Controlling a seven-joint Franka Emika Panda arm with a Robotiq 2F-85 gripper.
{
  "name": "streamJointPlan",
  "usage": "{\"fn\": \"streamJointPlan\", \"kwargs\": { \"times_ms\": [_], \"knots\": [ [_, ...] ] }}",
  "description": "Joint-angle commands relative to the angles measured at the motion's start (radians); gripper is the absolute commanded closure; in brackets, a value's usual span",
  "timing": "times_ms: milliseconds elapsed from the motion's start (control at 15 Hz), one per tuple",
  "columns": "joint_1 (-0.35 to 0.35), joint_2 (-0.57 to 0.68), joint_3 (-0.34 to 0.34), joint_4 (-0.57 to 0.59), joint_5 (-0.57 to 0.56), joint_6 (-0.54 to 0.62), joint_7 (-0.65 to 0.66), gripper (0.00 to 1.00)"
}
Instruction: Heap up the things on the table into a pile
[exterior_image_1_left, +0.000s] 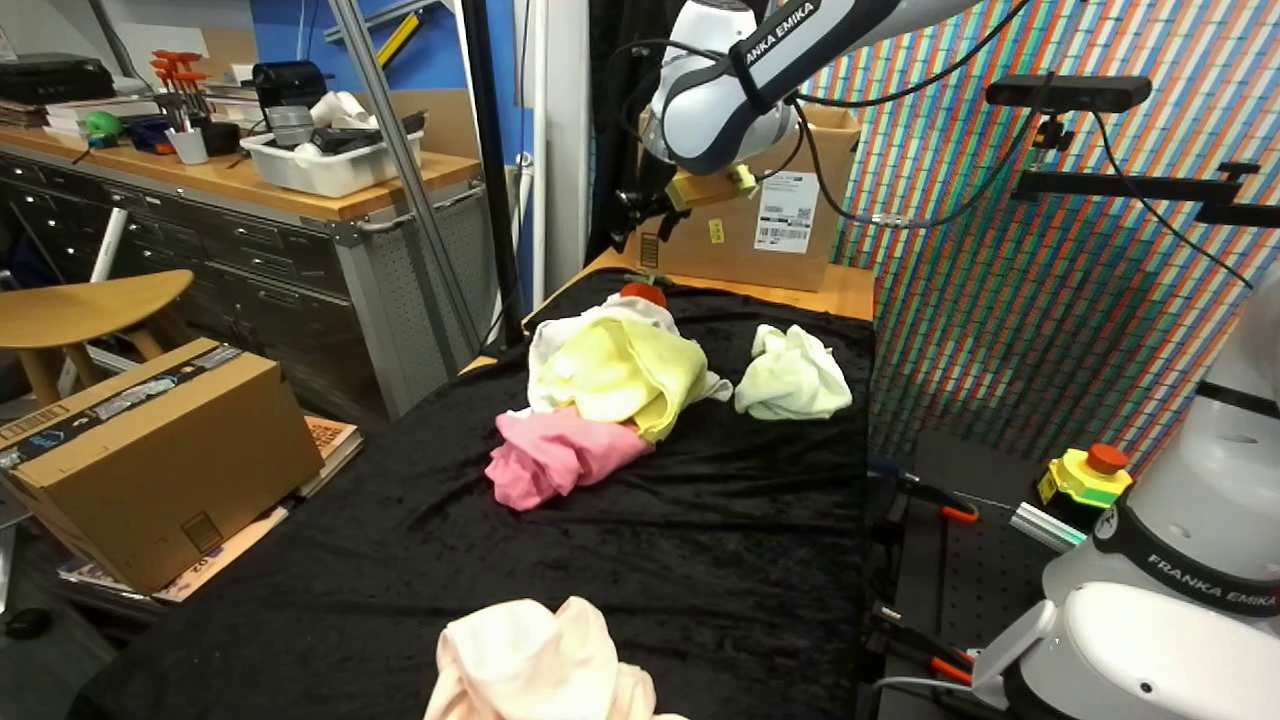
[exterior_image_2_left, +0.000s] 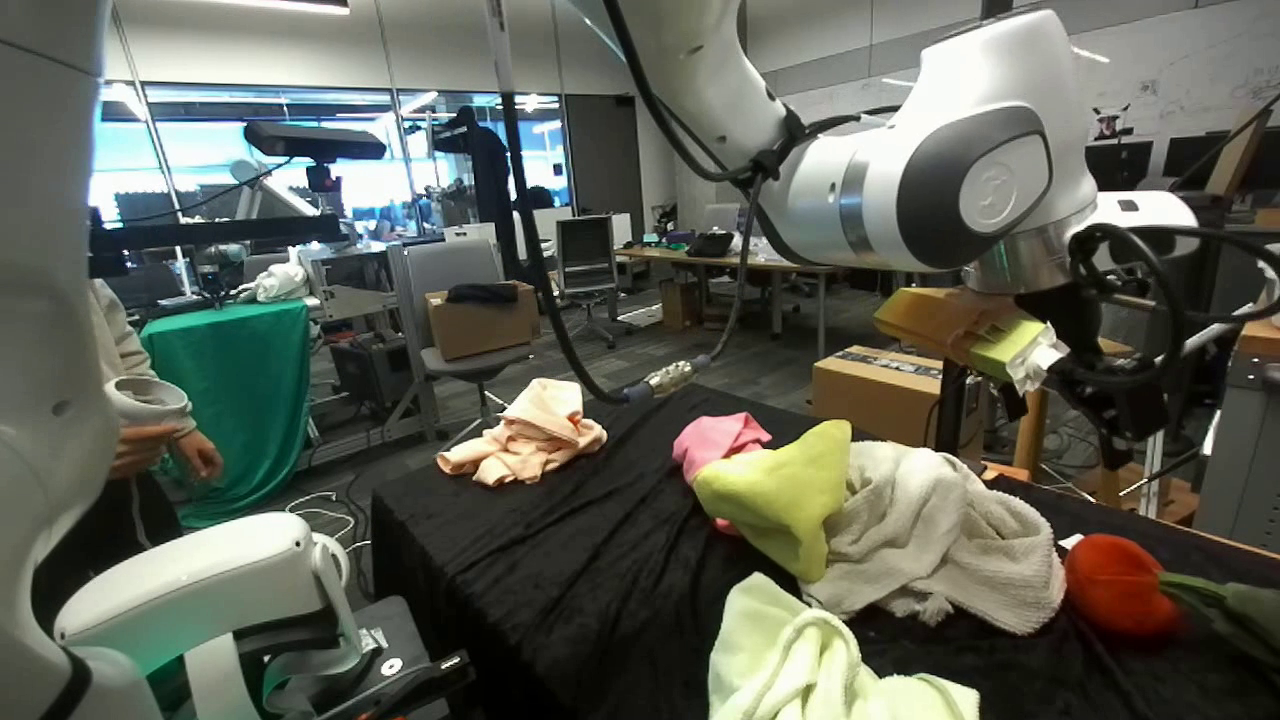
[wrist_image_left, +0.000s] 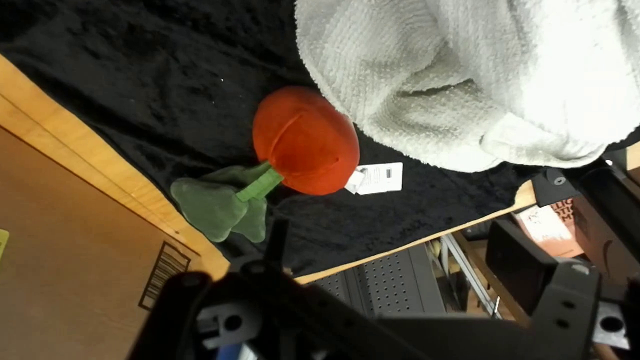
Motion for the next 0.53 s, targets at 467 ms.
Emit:
{"fn": "streamJointPlan", "kwargs": {
  "times_ms": [467],
  "knots": [
    [-0.051, 0.192, 0.004, 0.229, 0.07, -0.15, -0.06, 0.0]
  ]
}}
